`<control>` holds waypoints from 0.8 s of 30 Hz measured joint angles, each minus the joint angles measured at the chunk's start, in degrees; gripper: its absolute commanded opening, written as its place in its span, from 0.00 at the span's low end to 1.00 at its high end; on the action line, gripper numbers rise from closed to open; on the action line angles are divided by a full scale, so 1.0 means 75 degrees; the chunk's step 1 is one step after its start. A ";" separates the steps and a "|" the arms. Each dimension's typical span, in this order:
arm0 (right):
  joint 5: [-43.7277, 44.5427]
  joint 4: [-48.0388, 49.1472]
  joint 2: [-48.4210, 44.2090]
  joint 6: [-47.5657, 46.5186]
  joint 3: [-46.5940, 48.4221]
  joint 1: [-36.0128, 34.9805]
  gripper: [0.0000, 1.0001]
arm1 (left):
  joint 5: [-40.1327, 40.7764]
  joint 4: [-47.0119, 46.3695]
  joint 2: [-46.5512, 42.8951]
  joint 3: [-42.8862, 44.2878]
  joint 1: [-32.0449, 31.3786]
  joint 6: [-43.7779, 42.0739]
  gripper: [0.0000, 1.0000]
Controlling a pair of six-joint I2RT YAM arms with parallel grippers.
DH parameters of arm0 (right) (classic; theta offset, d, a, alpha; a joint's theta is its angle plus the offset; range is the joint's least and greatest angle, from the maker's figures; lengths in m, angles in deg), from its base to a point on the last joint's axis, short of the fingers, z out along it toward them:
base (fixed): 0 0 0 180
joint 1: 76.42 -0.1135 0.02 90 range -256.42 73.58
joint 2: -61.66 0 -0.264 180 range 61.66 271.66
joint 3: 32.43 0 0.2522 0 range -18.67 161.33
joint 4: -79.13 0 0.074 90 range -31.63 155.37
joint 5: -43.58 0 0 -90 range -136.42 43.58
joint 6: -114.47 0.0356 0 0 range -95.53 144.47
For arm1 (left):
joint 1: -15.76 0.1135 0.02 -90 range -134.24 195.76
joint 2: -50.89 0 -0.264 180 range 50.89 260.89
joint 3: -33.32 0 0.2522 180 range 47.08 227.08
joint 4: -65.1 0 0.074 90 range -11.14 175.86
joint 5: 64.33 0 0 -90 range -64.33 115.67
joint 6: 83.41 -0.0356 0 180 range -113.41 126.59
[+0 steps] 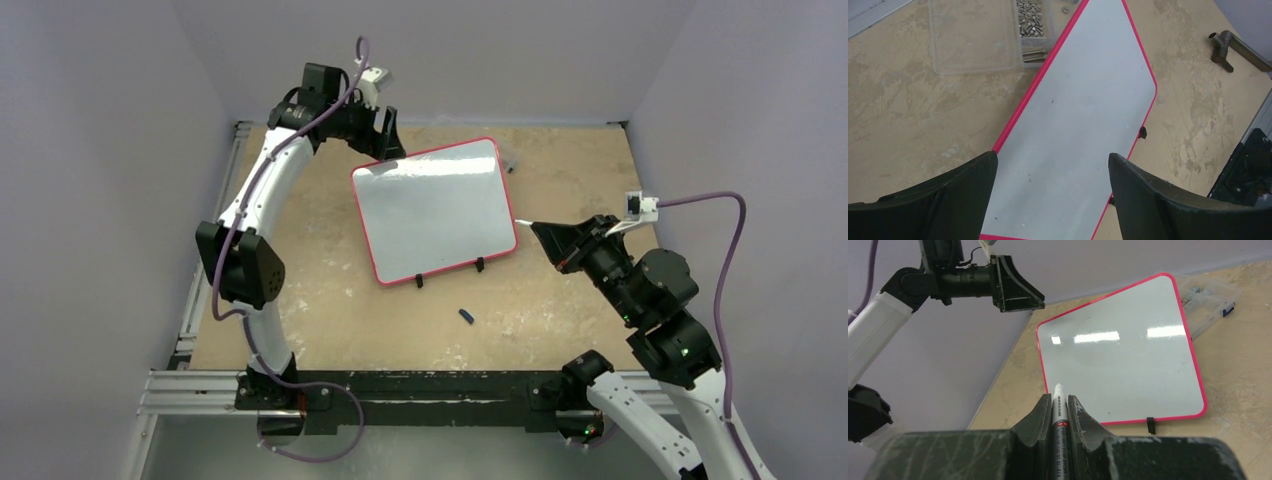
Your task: Write a sentence on the whiteboard
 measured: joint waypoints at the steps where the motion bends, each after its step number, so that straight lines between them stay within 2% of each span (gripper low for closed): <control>1: -0.0006 0.0000 0.0000 0.0000 -0.0003 0.0000 0.00 | -0.0230 0.0251 0.0297 0.0370 0.0090 -0.0073 0.80; 10: -0.0061 -0.0006 -0.0003 0.0000 -0.0003 0.0000 0.00 | -0.1212 0.1070 0.1731 0.1614 0.0326 -0.0189 0.77; 17: -0.0195 -0.0006 -0.0003 0.0003 -0.0015 0.0000 0.00 | -0.1338 0.1332 0.2157 0.1711 0.0493 -0.0242 0.74; 24: -0.0367 -0.0006 -0.0003 0.0006 -0.0023 0.0000 0.00 | -0.1708 0.1346 0.2369 0.1737 0.0682 -0.0236 0.68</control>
